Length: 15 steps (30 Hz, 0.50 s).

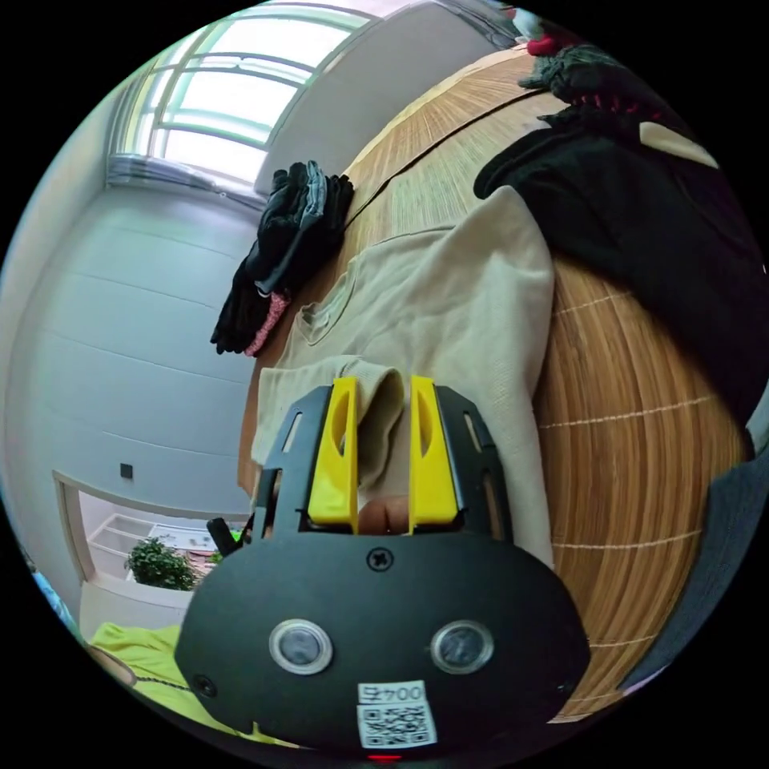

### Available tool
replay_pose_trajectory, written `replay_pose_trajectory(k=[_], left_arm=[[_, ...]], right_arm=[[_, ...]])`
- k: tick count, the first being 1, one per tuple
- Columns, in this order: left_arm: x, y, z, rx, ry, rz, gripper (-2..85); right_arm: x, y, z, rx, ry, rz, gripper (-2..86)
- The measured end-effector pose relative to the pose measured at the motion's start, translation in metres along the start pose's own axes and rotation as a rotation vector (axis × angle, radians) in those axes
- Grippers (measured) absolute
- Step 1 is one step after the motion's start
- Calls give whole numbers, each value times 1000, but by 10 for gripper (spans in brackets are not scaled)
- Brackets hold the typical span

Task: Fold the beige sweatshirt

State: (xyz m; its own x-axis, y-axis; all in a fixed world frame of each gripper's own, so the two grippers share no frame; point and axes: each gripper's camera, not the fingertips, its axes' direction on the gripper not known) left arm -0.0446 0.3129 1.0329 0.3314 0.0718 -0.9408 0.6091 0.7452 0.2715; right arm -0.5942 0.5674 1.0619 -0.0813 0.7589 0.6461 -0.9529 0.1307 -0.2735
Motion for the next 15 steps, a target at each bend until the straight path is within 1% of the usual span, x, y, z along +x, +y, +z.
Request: replay_pose_trajectory(k=[3, 5, 7, 11, 13, 15], left_arm=[[-3, 4, -2, 0, 3, -3, 2], [-5, 6, -3, 0, 3, -2, 2], [-6, 8, -4, 1, 4, -3, 2], [-9, 12, -7, 1, 8, -5, 2], [-10, 13, -8, 1, 8, -5, 2], [-11, 15, -10, 2, 8, -6, 2]], right_arm=[[8, 2, 6, -6, 32, -20, 59], [13, 4, 7, -25, 9, -27, 35], [9, 6, 4, -27, 16, -55, 24], [-29, 9, -18, 111, 77, -211, 22], [-38, 7, -17, 138, 164, -224, 34], [-38, 3, -1, 83, 321, -196, 58]])
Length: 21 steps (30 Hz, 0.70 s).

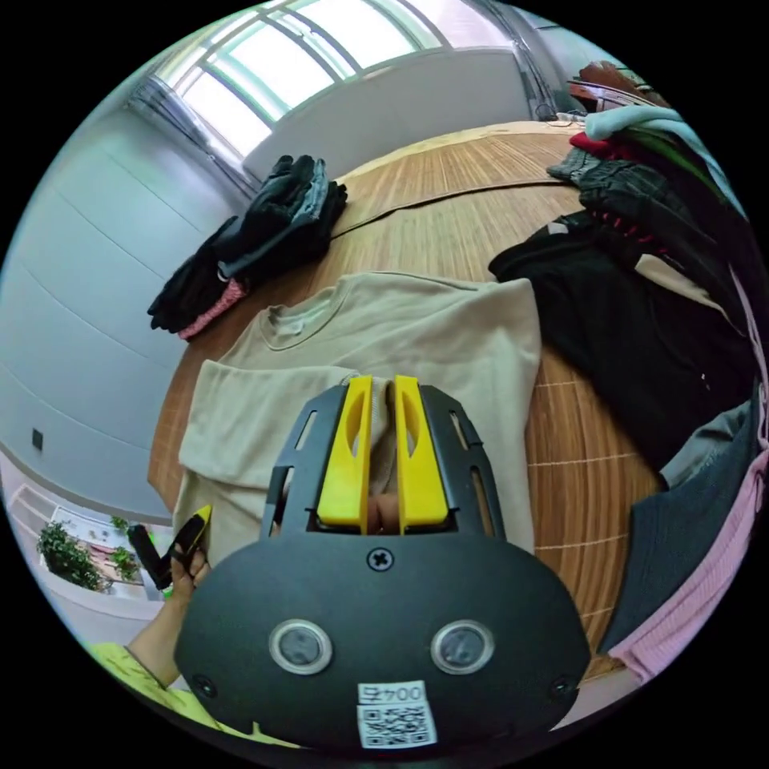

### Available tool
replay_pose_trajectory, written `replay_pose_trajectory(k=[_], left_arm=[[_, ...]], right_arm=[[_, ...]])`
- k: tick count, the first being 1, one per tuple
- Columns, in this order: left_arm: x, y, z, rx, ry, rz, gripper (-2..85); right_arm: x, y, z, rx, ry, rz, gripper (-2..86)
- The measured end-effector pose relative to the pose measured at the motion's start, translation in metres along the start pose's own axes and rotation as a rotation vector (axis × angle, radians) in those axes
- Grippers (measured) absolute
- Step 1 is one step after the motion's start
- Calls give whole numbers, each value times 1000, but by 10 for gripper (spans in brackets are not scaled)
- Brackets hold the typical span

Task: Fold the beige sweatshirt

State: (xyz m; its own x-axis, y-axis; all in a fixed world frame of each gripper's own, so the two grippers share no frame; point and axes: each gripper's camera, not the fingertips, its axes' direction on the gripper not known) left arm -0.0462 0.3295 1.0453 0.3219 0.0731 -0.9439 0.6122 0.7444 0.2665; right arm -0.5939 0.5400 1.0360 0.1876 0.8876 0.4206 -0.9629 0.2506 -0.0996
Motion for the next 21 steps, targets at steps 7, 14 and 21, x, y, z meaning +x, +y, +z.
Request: replay_pose_trajectory(k=[7, 14, 21], left_arm=[[-3, 5, -6, 2, 3, -6, 3], [-6, 7, -11, 3, 10, -12, 3], [-6, 7, -15, 3, 13, -15, 4]], right_arm=[[-7, 40, -18, 98, 109, 10, 86], [61, 62, -9, -4, -257, 310, 83], [53, 79, 6, -50, -215, 260, 89]])
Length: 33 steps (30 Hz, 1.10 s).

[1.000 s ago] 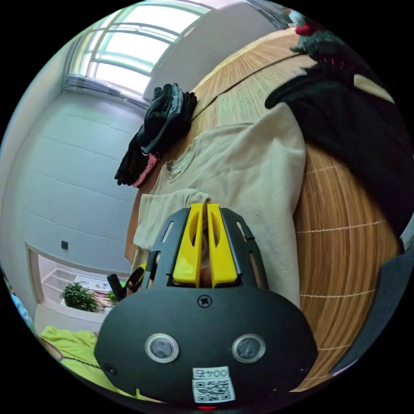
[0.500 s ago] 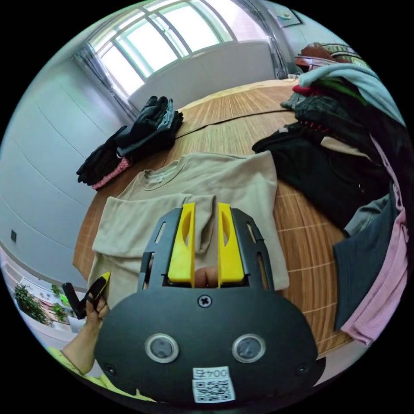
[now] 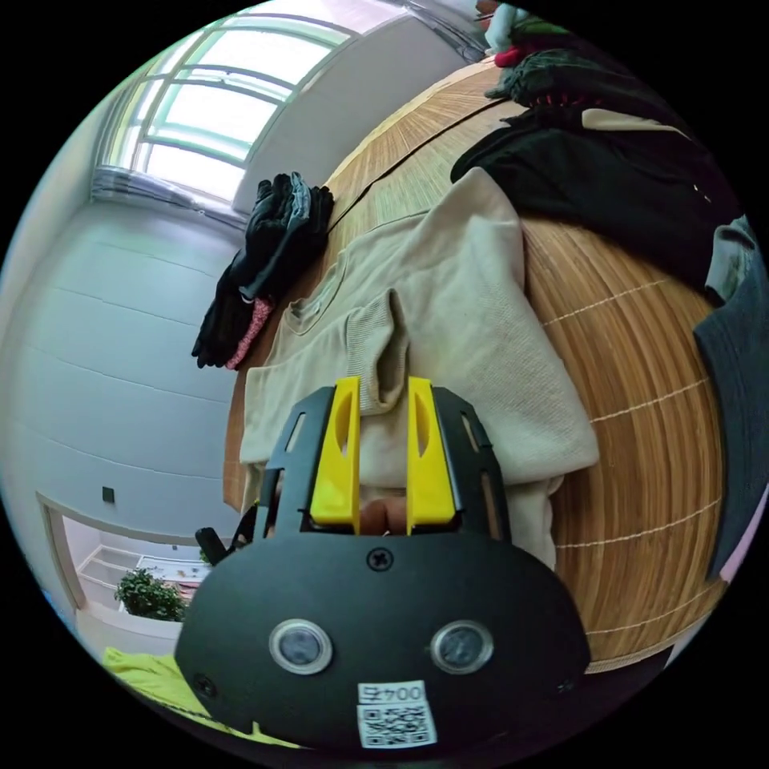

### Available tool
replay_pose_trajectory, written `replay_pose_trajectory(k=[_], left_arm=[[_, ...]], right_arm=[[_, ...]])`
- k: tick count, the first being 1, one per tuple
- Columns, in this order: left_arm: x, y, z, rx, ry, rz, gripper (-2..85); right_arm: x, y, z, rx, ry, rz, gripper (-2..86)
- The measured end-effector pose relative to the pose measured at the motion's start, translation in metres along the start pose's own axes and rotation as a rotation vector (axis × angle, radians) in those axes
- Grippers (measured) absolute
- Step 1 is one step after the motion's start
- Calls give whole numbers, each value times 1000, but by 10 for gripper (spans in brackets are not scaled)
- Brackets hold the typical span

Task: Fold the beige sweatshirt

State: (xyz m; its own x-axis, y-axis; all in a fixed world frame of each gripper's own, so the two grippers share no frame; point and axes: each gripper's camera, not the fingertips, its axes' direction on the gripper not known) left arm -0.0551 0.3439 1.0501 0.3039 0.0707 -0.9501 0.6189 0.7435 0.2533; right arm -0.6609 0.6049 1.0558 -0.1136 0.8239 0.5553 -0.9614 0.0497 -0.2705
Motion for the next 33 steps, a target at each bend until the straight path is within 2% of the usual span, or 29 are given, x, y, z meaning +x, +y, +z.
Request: replay_pose_trajectory(k=[2, 7, 9, 12, 15, 18, 22, 24, 27, 28, 29, 33], left_arm=[[1, -1, -1, 0, 1, -1, 4], [3, -2, -4, 0, 1, -3, 4], [4, -3, -5, 0, 1, -3, 4], [7, -5, -6, 0, 0, -4, 5], [11, -7, -7, 0, 0, -3, 8], [17, -9, -8, 0, 3, 6, 15], [42, -23, -21, -53, 109, 89, 24], [63, -36, -53, 2, 173, 151, 23], [87, -70, -118, 140, -59, 276, 17], [86, -86, -130, 163, -200, 328, 18], [80, -103, -128, 123, -322, 361, 21], [63, -143, -82, -157, -450, 454, 51]], right_arm=[[-5, 3, 3, 10, 27, -17, 51], [-46, -3, -7, 47, 49, -129, 34], [-83, -6, -25, 97, 101, -258, 32], [-103, -6, -33, 133, 230, -336, 35], [-79, -10, -12, 69, 302, -272, 41], [-56, -2, 12, 9, 279, -198, 54], [-52, 19, 12, 89, 268, -157, 60], [-48, 32, 7, 132, 263, -136, 48], [-42, 47, 3, 134, 243, -129, 28], [-41, 50, 2, 136, 240, -128, 28], [-41, 57, 0, 144, 235, -134, 30], [-52, 83, 4, 125, 218, -227, 52]])
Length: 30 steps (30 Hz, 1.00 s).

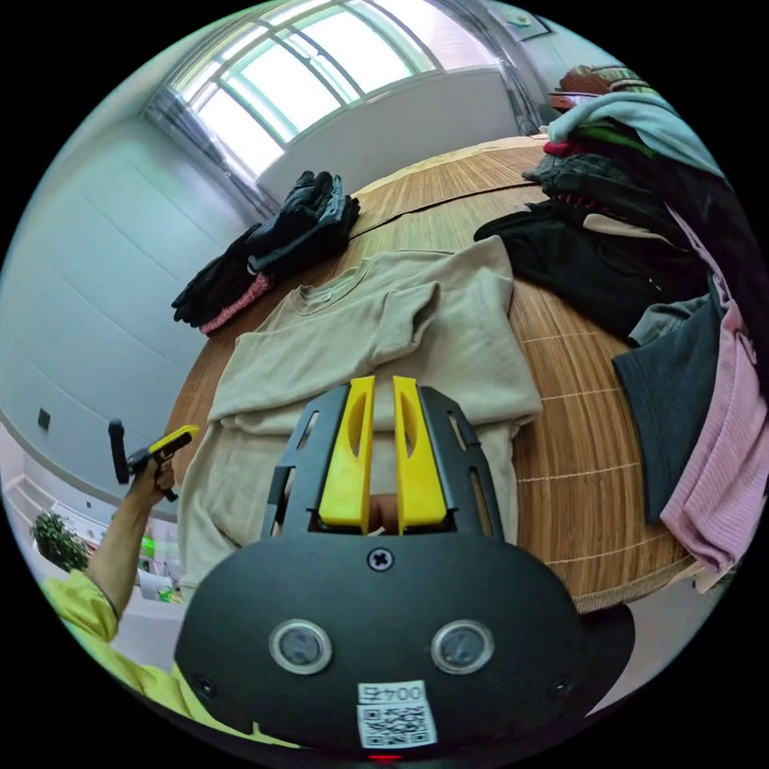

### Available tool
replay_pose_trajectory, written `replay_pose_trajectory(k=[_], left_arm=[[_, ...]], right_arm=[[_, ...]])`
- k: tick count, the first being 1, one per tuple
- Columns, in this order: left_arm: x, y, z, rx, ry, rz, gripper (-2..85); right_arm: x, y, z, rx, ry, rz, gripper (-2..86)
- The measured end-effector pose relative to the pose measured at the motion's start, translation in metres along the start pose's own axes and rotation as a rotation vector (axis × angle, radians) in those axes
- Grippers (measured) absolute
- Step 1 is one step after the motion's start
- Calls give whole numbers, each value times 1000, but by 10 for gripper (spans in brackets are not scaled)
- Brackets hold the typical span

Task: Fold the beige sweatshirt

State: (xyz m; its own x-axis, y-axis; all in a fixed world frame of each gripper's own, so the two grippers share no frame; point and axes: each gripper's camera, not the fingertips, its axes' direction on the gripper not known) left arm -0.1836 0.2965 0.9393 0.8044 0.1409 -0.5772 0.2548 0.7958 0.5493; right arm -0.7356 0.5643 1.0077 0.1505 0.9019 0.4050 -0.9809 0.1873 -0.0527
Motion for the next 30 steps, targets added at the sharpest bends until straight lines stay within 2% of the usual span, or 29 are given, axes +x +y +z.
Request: replay_pose_trajectory(k=[2, 4, 7, 13, 15, 16, 18, 20, 22, 26, 30], left_arm=[[15, -16, 28, -134, -66, 110, 71], [22, -24, 38, -152, -67, 124, 76], [20, -35, 44, -133, 16, 50, 79], [18, -48, 57, -141, 71, -36, 53], [22, -51, 51, -123, 9, -16, 37], [27, -54, 38, -85, -101, 17, 30], [34, -60, 16, -26, -180, 80, 23], [42, -59, 12, -23, -303, 195, 19], [29, -52, 40, -155, -255, 221, 18], [-9, -43, 21, -81, -96, 45, 21], [-35, -24, -9, -95, -191, 0, 31]], right_arm=[[-11, 9, 1, -11, 18, -55, 53], [-22, 17, 3, -21, 46, -109, 53], [-36, 27, 12, -44, 105, -185, 53], [-55, 35, 45, -130, 252, -286, 49], [-65, 38, 54, -133, 321, -342, 46], [-67, 39, 57, -142, 342, -357, 45], [-75, 39, 65, -160, 395, -395, 43], [-76, 38, 69, -167, 411, -410, 43], [-76, 35, 71, -174, 407, -407, 43], [-72, 28, 71, -169, 386, -395, 44], [-62, 13, 57, -161, 301, -349, 51]])
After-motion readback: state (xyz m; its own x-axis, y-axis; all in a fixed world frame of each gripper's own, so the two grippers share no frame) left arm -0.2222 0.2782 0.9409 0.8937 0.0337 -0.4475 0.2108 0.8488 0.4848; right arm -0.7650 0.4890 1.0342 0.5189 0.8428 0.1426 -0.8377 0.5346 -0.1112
